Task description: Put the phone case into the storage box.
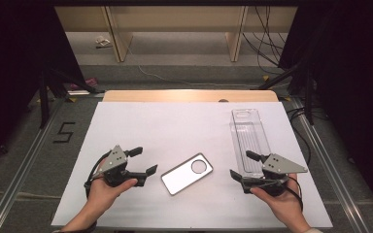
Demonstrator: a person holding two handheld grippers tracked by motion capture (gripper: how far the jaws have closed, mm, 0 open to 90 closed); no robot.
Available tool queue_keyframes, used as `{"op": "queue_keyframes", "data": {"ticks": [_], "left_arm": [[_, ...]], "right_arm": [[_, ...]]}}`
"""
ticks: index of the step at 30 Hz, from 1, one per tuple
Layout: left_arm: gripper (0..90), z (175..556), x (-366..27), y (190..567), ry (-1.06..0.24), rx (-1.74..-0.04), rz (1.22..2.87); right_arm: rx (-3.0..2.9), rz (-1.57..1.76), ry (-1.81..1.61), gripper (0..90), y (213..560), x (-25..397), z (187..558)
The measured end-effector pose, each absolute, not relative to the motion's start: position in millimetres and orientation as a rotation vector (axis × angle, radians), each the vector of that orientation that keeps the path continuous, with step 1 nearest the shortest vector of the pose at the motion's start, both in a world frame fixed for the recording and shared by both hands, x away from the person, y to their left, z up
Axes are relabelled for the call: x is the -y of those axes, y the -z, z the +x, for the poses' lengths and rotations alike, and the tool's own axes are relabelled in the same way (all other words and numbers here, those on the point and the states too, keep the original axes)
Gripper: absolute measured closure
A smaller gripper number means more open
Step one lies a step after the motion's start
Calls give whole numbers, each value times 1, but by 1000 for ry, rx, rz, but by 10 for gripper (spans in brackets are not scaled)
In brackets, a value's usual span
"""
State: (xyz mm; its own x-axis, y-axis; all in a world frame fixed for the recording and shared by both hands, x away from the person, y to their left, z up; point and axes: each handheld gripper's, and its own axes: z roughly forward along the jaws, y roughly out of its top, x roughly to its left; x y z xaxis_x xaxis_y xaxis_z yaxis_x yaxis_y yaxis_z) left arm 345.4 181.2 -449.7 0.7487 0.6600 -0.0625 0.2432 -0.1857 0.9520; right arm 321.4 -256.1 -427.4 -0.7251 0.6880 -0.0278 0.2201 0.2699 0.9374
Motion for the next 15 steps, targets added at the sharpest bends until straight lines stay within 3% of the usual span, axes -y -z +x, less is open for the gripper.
{"op": "queue_keyframes", "data": {"ticks": [10,15], "left_arm": [[158,345,-182,449,-441,-709,1763],[158,345,-181,450,-439,-711,1763]], "right_arm": [[-2112,807,-1449,179,426,253,321],[-2124,790,-1457,302,425,244,320]]}}
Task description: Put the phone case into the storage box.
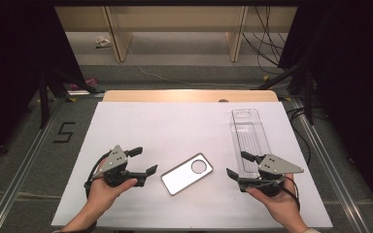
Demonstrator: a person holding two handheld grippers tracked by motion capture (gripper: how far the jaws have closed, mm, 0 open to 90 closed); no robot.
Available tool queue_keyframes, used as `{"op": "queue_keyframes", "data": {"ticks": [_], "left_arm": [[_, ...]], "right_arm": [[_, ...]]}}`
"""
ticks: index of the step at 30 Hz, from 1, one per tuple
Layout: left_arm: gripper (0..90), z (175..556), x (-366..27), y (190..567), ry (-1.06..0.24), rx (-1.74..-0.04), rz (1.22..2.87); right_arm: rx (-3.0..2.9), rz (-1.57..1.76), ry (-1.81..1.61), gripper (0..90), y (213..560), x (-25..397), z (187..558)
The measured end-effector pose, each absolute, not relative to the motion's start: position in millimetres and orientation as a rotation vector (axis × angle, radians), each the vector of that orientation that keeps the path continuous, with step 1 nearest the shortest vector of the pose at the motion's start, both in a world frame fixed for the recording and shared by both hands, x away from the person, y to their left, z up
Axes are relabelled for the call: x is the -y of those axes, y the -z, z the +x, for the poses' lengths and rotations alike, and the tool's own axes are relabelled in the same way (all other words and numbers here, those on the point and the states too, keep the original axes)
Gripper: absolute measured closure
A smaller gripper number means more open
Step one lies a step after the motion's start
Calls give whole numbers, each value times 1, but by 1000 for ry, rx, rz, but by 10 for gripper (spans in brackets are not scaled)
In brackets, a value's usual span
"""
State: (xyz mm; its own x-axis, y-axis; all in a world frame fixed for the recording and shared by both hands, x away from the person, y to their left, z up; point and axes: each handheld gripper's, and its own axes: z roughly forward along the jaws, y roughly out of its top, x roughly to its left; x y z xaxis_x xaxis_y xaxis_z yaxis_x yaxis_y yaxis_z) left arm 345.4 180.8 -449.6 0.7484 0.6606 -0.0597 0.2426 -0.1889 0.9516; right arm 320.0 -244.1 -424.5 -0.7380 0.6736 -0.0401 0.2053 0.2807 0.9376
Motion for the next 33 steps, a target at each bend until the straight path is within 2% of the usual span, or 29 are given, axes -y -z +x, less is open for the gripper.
{"op": "queue_keyframes", "data": {"ticks": [2,16,23,33], "left_arm": [[158,346,-180,450,-441,-709,1761],[158,346,-179,450,-442,-711,1771],[158,346,-179,450,-443,-710,1771],[158,346,-180,450,-446,-713,1776]], "right_arm": [[-2147,762,-1452,398,424,239,319],[-2310,711,-1400,826,425,199,325],[-2408,715,-1360,900,432,173,335],[-2525,727,-1286,900,448,129,346]]}}
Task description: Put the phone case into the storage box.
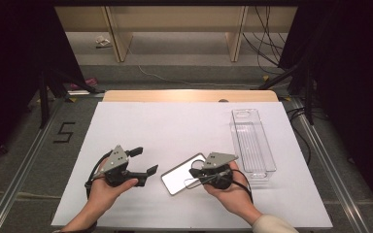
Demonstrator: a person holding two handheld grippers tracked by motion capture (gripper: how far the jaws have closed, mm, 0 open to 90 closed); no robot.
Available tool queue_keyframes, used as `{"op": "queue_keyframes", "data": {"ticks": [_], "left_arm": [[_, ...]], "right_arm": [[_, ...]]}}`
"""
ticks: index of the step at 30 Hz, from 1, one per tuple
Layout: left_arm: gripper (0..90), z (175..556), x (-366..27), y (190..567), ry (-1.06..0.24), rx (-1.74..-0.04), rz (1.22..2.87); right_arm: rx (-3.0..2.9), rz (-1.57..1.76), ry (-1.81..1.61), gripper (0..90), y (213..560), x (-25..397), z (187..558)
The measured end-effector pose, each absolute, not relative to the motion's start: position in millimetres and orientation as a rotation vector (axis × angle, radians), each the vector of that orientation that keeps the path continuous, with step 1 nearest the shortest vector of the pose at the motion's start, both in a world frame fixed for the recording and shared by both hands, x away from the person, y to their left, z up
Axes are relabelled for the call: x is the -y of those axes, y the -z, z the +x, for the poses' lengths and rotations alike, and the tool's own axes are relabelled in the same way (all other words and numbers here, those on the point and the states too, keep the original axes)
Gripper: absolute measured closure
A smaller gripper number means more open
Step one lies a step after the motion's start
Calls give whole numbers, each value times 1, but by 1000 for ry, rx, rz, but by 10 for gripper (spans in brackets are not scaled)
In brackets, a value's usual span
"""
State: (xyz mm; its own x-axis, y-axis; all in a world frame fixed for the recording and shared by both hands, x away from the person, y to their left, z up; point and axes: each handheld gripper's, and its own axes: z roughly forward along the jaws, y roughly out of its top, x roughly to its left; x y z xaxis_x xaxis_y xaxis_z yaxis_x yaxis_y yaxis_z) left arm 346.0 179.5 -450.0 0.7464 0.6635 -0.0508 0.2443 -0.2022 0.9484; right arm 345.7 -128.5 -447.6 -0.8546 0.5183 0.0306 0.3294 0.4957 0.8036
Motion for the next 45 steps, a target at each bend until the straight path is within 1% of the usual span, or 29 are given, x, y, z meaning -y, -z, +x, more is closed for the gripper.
{"op": "queue_keyframes", "data": {"ticks": [8,18,33,45], "left_arm": [[158,346,-179,450,-446,-715,1783],[158,346,-179,451,-451,-712,1795],[158,347,-179,452,-455,-714,1805],[159,347,-180,452,-454,-718,1813]], "right_arm": [[-2610,706,-1221,900,463,95,350],[-2698,703,-1149,900,479,70,348],[-2741,701,-1069,900,487,62,343],[-2760,667,-1030,900,485,59,340]]}}
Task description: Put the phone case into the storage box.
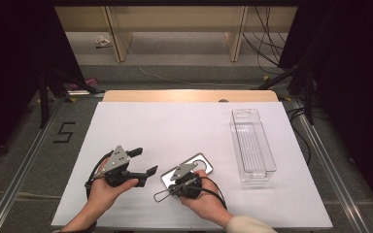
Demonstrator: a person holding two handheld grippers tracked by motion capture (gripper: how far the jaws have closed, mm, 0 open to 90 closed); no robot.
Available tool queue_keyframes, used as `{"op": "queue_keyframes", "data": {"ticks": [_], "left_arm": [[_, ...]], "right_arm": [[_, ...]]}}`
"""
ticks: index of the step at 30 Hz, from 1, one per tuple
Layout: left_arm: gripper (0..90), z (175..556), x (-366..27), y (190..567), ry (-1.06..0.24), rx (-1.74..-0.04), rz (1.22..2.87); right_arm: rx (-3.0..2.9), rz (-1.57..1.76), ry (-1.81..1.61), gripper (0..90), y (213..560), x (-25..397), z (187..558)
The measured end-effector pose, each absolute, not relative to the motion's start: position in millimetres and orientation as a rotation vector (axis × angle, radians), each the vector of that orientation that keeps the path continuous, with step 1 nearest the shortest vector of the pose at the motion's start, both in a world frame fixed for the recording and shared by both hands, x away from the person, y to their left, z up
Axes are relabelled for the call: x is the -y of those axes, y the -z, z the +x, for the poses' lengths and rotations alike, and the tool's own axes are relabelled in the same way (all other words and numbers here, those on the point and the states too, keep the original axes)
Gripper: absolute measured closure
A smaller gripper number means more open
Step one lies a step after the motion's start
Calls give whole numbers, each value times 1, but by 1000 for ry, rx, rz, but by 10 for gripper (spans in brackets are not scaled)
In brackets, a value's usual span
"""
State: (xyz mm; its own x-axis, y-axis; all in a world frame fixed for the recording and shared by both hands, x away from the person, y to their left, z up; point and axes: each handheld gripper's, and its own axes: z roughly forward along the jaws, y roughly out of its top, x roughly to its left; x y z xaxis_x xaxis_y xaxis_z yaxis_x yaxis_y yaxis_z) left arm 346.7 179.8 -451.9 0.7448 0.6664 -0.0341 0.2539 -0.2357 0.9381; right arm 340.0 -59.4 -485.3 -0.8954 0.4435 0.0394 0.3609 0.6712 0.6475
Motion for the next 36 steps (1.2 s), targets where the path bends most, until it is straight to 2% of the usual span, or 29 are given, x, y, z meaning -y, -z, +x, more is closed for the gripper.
{"op": "queue_keyframes", "data": {"ticks": [22,36], "left_arm": [[159,347,-181,452,-452,-722,1809],[159,347,-182,452,-449,-726,1810]], "right_arm": [[-2785,658,-975,900,481,63,338],[-2837,604,-858,900,475,83,337]]}}
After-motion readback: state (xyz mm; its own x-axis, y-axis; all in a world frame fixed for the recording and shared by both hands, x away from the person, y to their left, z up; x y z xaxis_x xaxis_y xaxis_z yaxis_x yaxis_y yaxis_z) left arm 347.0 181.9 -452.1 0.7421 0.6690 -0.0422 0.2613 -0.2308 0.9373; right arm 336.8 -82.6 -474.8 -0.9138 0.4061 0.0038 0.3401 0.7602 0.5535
